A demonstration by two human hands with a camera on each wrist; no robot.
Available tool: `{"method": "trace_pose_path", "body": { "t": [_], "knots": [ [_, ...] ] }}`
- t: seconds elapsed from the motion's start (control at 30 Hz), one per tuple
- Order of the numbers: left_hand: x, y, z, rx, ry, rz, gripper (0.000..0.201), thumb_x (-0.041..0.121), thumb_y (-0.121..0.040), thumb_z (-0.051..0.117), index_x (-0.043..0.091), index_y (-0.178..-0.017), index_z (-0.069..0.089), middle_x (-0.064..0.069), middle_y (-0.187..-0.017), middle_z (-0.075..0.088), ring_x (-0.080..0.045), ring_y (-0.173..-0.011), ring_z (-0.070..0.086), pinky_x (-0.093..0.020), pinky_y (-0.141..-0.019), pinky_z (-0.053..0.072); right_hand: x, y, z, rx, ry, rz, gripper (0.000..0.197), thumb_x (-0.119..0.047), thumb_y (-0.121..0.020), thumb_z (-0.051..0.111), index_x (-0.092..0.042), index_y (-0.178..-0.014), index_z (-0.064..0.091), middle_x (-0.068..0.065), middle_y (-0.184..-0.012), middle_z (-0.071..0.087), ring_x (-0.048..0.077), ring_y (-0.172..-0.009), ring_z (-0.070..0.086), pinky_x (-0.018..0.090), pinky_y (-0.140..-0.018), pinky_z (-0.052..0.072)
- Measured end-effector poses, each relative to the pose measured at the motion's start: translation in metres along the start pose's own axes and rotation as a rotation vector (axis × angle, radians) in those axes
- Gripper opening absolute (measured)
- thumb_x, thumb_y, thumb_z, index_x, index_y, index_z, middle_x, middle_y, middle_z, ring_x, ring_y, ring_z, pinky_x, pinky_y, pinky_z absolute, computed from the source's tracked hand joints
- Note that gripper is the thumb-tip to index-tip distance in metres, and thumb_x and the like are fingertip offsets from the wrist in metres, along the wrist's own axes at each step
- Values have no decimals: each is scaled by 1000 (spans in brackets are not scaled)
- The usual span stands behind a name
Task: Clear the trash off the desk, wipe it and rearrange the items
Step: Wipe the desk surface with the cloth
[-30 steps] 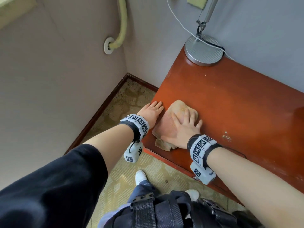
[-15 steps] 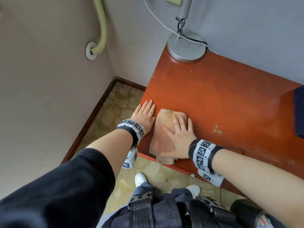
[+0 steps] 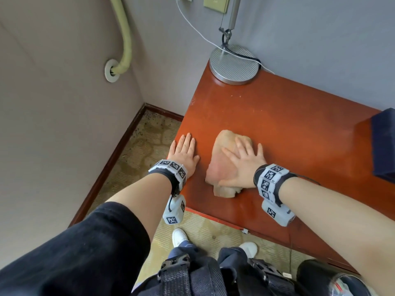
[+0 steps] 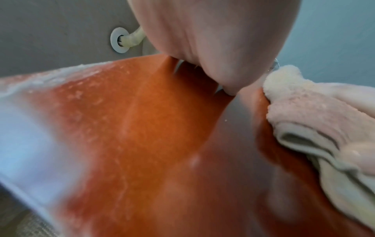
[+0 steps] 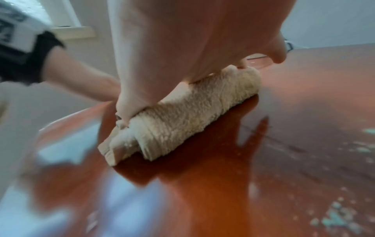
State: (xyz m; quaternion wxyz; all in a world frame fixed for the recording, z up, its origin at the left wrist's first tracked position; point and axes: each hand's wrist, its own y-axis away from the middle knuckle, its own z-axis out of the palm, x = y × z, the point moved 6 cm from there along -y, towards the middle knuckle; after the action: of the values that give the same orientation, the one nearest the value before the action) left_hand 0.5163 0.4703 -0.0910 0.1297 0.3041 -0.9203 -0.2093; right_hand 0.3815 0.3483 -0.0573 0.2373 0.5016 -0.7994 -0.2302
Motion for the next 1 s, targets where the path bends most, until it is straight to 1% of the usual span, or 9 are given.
{"method": "trace_pose_path", "body": {
  "t": [0.07,0.13,0.23,0.37,0.47,0.6,0.77,0.83,1.0],
  "knots": [
    [0,0,0,4,3,2,61,41,-102,16,15,-150,-11,-3,-157,-17,-18,-145,-14,-39,-119,-7,14,-6,-4,-14,-50,88,116,-97,-58,29,-38,-147,-18,14,-154,-27,37,-142,-21,67,-110,-4],
    [0,-1,1,-1,0,0,61,41,-102,16,15,-150,-11,-3,-157,-18,-19,-145,-15,-39,-119,-8,18,-9,-4,-27,-94,125,117,-97,-57,32,-40,-146,-18,13,-154,-29,37,-142,-22,66,-110,-5],
    [0,-2,2,-31,4,-7,61,41,-102,16,15,-149,-12,-3,-157,-19,-19,-145,-16,-39,-118,-9,13,-7,-1,-39,-121,138,116,-94,-60,36,-40,-147,-18,14,-153,-30,38,-141,-24,65,-110,-6],
    [-1,-4,2,-43,4,-20,61,41,-102,18,16,-149,-12,-3,-157,-19,-19,-145,-15,-39,-118,-8,5,-1,0,-49,-135,121,114,-91,-63,39,-38,-148,-16,19,-152,-29,42,-140,-24,65,-110,-6],
    [0,-2,2,-28,-4,-27,60,41,-102,16,16,-150,-11,-3,-157,-18,-19,-145,-14,-40,-119,-7,-7,10,8,-58,-139,76,114,-90,-63,42,-38,-148,-15,20,-152,-30,43,-139,-26,66,-110,-7],
    [4,-1,4,15,-22,-51,58,38,-102,14,15,-150,-10,-4,-158,-17,-21,-146,-13,-42,-119,-5,-26,24,18,-45,-154,7,114,-86,-63,48,-37,-149,-9,21,-151,-30,44,-137,-29,65,-109,-10],
    [14,2,5,38,68,-94,54,29,-103,17,21,-151,-6,-5,-158,-15,-24,-146,-13,-44,-119,-5,-51,41,31,-1,-61,-129,122,-86,-57,55,-30,-150,0,25,-151,-26,45,-137,-28,67,-108,-10],
    [17,3,7,54,99,-109,54,27,-102,18,22,-151,-5,-5,-158,-14,-24,-146,-13,-43,-119,-5,-54,48,37,24,-17,-181,120,-86,-58,55,-29,-150,4,25,-152,-25,44,-137,-28,67,-108,-9],
    [21,10,13,76,103,-139,53,28,-102,18,25,-151,-4,-5,-159,-12,-25,-146,-12,-43,-119,-4,-43,63,44,57,116,-301,111,-81,-63,55,-31,-150,8,21,-153,-24,40,-138,-29,68,-108,-9]
  ]
}}
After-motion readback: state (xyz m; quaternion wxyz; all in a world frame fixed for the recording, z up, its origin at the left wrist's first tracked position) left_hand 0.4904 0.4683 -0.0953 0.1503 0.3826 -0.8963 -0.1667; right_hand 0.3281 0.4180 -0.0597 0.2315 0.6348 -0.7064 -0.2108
